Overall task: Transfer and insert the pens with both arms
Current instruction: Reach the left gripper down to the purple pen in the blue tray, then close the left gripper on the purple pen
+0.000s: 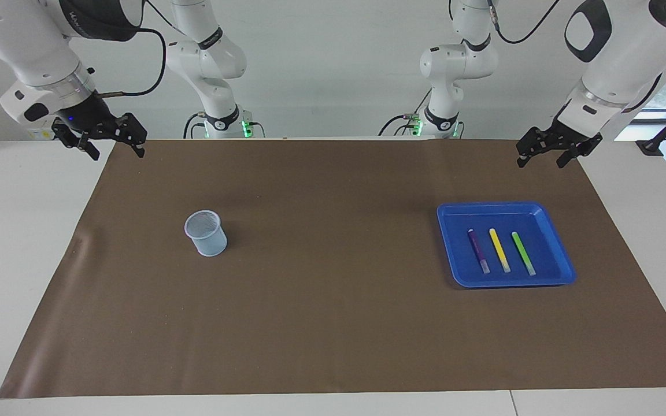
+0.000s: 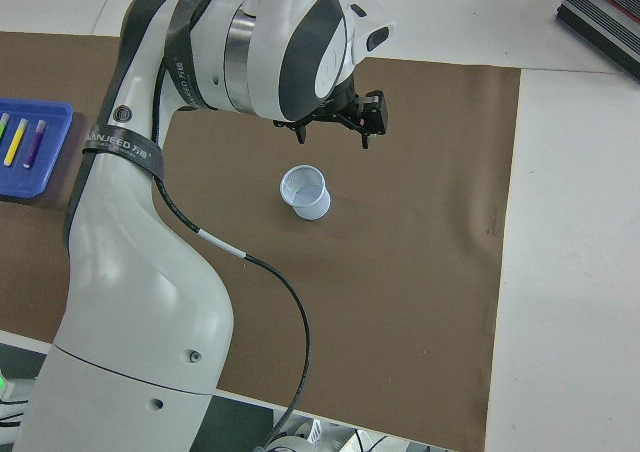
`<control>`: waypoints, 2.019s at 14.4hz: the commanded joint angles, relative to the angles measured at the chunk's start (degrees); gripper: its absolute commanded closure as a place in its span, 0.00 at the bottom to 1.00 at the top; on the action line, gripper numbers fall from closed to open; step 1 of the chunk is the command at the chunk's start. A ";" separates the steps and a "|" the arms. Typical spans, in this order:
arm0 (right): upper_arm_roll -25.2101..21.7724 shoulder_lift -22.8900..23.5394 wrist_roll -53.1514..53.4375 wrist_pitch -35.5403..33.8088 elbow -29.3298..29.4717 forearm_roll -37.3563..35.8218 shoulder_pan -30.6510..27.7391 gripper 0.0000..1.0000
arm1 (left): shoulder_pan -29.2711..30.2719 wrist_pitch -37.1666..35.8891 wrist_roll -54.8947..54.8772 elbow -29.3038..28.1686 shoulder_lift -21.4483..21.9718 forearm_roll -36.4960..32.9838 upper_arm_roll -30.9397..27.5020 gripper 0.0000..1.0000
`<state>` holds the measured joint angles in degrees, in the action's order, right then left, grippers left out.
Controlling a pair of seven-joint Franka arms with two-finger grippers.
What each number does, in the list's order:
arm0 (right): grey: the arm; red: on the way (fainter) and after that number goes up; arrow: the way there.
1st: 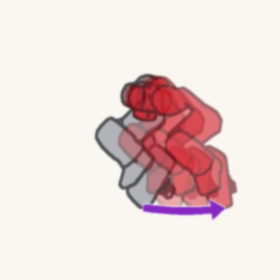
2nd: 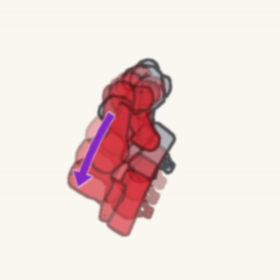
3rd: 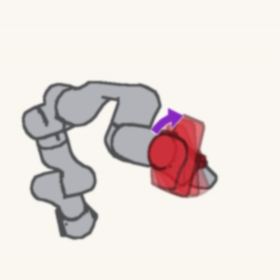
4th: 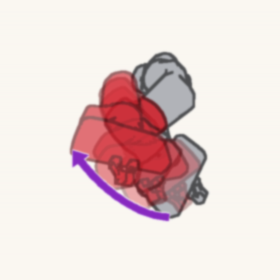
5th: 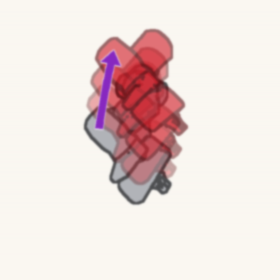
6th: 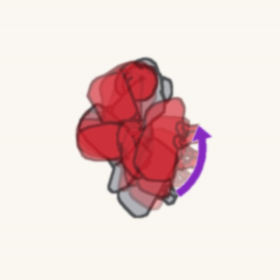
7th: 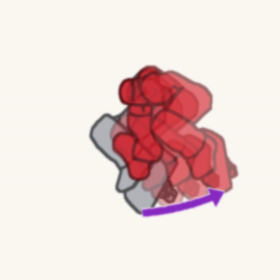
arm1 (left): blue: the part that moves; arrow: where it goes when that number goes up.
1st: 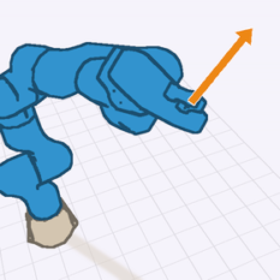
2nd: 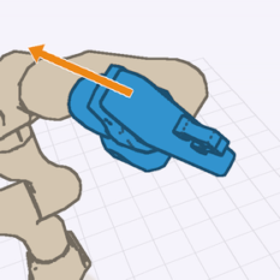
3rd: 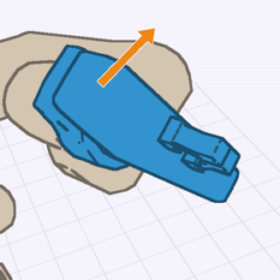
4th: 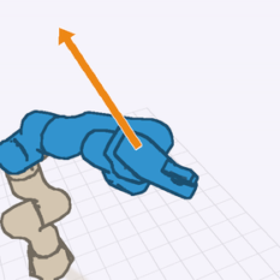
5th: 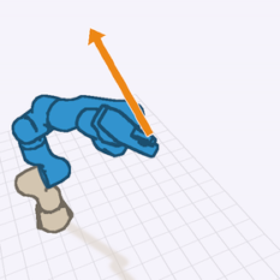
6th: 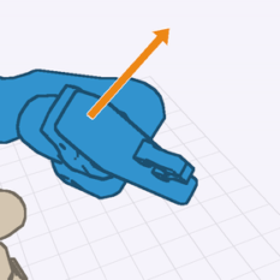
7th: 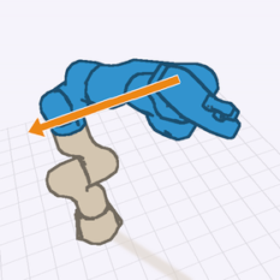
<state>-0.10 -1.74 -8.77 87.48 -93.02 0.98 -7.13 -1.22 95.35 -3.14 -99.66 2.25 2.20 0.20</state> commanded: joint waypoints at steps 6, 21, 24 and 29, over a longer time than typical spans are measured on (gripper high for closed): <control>0.46 -0.55 0.77 -0.65 -0.14 0.34 -0.43 0.00 | -5.10 25.20 6.91 -16.78 -2.59 -1.15 -0.12 0.00; 0.46 -0.55 0.77 -0.65 -0.14 0.42 -0.43 0.00 | -6.52 46.33 7.18 -32.00 -6.29 -1.15 -0.12 0.02; 0.46 -0.55 0.77 -0.65 -0.14 0.42 -0.43 0.00 | -6.08 48.87 6.66 -32.87 -7.17 -1.15 -0.12 0.05; 0.46 -0.55 0.77 -0.65 -0.23 0.42 -0.43 0.00 | -6.60 53.77 7.18 -32.70 -9.97 -1.15 -0.12 0.05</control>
<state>-0.10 -1.74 -8.77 87.48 -93.02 1.01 -7.13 -7.24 144.26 2.94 -131.94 -5.78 2.20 0.44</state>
